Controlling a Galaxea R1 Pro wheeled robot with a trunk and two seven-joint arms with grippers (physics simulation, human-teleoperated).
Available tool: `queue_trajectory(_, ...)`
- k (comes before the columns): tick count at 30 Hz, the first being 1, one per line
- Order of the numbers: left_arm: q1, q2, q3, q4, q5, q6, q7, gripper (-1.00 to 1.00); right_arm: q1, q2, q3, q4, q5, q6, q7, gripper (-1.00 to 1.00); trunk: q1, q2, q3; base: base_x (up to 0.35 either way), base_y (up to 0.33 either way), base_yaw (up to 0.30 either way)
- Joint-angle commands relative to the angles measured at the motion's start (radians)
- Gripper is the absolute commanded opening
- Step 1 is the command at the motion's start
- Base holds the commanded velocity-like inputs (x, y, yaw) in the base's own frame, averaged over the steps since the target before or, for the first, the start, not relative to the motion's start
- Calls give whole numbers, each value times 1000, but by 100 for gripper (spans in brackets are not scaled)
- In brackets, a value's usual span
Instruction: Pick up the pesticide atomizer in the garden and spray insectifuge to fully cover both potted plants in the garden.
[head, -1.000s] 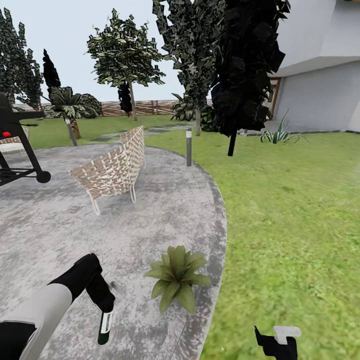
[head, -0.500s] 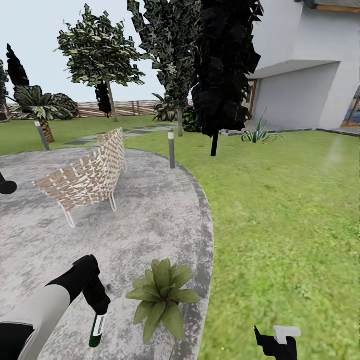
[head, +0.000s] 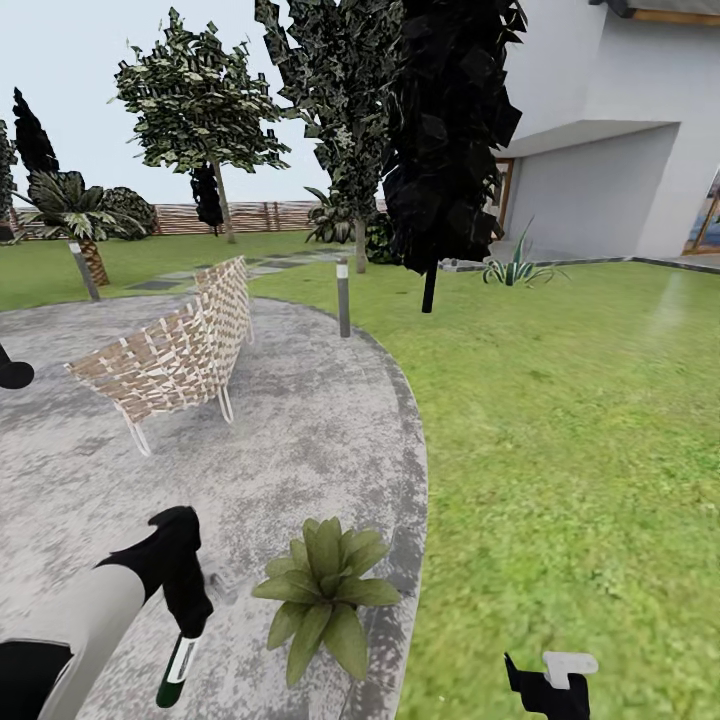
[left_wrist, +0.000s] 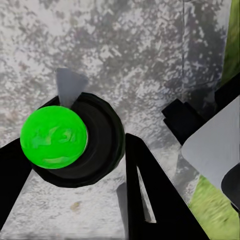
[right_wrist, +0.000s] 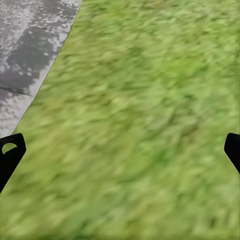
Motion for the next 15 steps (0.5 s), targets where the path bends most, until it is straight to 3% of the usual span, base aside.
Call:
queue_trajectory(1,0,3,-3,-1,-4,10,-6,-100,0,0,6,0,-10,-3,5,100,0,0,-1,0,0,0)
queue_trajectory(9,26,9,2,18,-3,14,33,-100,0,-1,6,0,-10,-3,5,100,0,0,-1,10,5,0)
queue_trajectory(15,37,4,10,18,9,16,76,-100,0,-2,6,0,-9,-3,6,100,0,0,-1,254,90,0)
